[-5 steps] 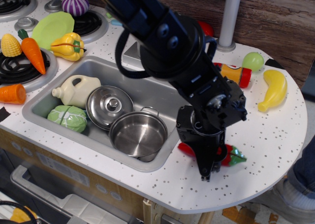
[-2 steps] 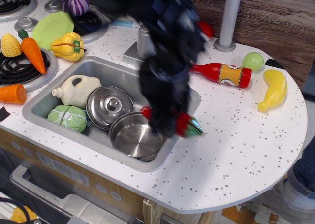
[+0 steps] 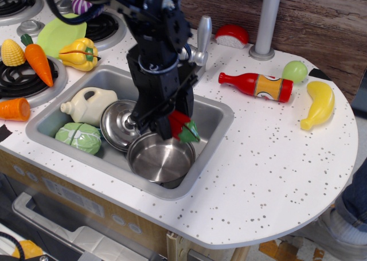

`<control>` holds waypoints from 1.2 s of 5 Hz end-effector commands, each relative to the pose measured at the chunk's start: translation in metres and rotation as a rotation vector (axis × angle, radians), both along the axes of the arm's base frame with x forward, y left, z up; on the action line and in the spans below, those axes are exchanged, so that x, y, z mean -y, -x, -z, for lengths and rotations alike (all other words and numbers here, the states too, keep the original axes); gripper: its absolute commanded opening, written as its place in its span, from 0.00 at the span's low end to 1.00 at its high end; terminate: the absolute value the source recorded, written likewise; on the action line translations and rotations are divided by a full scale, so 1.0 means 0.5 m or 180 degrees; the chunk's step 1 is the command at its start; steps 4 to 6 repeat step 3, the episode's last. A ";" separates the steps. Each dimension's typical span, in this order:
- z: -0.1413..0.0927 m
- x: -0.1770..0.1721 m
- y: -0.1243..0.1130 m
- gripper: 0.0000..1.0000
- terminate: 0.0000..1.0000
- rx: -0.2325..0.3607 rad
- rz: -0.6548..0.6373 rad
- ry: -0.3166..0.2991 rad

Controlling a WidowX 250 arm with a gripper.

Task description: Put pepper in pan

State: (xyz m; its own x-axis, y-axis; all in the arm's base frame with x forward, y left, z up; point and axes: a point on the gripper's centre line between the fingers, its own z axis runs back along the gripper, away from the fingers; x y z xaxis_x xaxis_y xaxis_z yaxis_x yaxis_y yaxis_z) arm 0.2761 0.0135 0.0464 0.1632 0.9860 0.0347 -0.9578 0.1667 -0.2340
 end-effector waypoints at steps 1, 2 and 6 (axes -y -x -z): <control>-0.002 -0.005 0.000 1.00 0.00 0.0149 0.0075 -0.0015; -0.002 -0.005 0.000 1.00 0.00 0.0149 0.0075 -0.0015; -0.002 -0.005 0.000 1.00 1.00 0.0149 0.0075 -0.0015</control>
